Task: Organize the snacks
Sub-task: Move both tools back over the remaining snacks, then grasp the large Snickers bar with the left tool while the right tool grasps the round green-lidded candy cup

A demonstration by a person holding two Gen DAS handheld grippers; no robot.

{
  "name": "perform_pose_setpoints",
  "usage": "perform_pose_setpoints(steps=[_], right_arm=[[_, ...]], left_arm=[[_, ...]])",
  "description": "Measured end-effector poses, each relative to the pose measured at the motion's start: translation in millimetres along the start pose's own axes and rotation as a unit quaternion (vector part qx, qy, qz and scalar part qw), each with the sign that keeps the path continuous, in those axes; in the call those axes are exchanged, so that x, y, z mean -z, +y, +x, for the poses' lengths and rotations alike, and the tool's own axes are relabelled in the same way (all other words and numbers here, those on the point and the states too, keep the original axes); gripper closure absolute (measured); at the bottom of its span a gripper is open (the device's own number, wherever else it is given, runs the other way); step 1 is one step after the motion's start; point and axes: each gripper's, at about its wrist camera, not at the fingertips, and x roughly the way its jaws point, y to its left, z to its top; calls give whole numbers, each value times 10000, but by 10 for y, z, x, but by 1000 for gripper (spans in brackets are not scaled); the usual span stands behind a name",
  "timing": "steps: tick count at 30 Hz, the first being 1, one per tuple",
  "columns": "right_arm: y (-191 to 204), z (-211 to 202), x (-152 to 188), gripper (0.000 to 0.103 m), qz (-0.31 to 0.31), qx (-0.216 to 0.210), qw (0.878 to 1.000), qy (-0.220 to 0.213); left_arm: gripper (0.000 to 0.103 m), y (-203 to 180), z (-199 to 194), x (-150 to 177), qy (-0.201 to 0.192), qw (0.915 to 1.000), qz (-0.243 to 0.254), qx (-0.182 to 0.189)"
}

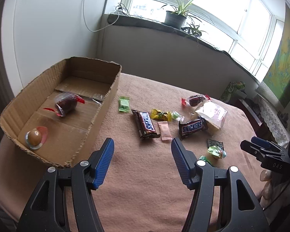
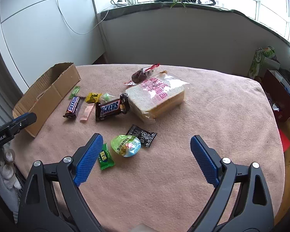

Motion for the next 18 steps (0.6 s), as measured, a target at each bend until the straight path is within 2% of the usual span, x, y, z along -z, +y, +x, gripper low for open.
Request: perform_pose_setpoints(steps=[5,15,18], right_arm=[[69,125,63,25,-203,-197,9994,178],[226,433,0,26,-596,-408,9970,274],[211,523,-8,26,-581,-471,9967,321]], left_arm=[[42,-120,172,-29,105,9999,115,24],[43,-169,561,-127,323,9993,154,-98],[49,-171,663,-158,398,9990,176,-135]])
